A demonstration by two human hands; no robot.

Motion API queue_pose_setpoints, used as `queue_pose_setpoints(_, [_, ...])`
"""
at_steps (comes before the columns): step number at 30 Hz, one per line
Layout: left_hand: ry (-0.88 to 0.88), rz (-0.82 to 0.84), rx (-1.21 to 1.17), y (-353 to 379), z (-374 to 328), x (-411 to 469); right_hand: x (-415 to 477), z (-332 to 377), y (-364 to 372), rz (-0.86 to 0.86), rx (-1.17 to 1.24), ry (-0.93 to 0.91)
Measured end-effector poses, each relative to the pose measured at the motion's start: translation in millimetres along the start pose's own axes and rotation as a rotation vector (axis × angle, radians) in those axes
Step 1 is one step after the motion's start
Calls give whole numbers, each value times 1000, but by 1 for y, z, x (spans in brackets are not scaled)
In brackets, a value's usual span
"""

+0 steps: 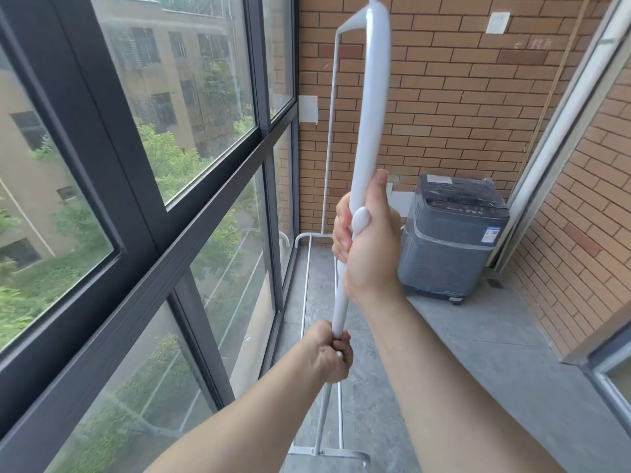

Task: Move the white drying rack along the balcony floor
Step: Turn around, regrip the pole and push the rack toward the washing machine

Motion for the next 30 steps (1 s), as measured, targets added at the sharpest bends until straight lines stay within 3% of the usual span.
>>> queue_pose_setpoints(30, [27, -40, 38, 28, -105, 50, 114, -52, 53, 13, -24, 49])
Point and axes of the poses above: each hand's wrist, its own x-axis towards the middle knuckle, its own y-axis out of the palm, z = x × y, the point moved 10 cm from there along x, towards the middle knuckle, and after that the axes turned 12 degrees about y, right-handed, at the moved point
